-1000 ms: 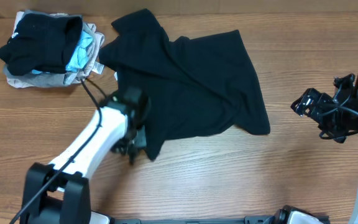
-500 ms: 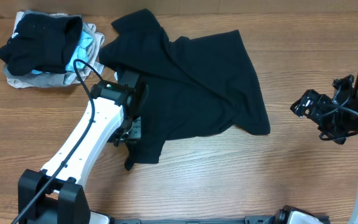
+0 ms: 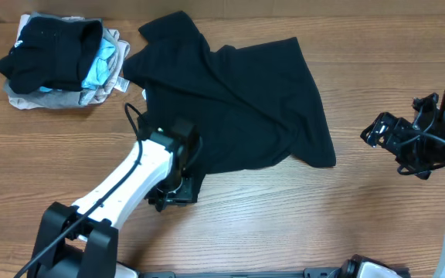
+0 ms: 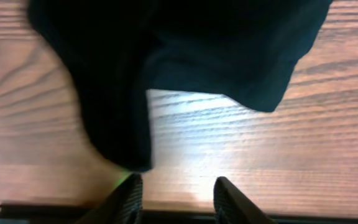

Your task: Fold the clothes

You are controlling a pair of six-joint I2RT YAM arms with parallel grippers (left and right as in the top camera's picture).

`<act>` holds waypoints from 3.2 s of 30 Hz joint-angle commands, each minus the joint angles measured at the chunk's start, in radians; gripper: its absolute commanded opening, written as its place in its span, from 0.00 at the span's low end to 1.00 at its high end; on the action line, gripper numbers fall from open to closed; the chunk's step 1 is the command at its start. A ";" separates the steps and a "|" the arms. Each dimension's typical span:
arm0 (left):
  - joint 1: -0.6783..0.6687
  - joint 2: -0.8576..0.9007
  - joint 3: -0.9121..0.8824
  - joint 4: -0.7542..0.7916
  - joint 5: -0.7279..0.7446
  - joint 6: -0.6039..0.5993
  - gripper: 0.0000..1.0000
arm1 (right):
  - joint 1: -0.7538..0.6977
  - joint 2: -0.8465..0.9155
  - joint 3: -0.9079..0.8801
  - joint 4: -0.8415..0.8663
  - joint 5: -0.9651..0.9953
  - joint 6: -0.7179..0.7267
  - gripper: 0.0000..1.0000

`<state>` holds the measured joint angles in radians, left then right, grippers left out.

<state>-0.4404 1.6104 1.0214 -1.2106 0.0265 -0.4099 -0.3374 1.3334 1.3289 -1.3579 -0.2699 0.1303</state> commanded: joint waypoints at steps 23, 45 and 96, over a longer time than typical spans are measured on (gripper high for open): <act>-0.046 -0.010 -0.124 0.231 -0.048 -0.109 0.34 | 0.008 -0.002 -0.001 0.027 0.006 -0.003 1.00; -0.029 -0.209 0.254 -0.112 -0.152 -0.128 0.04 | 0.008 0.083 -0.002 0.059 -0.005 0.027 0.88; -0.024 -0.340 0.395 -0.245 -0.281 -0.170 0.04 | 0.202 0.272 -0.442 0.589 0.010 0.332 0.04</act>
<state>-0.4732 1.2785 1.3956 -1.4509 -0.2222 -0.5259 -0.1108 1.6485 0.8505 -0.7204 -0.2699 0.4477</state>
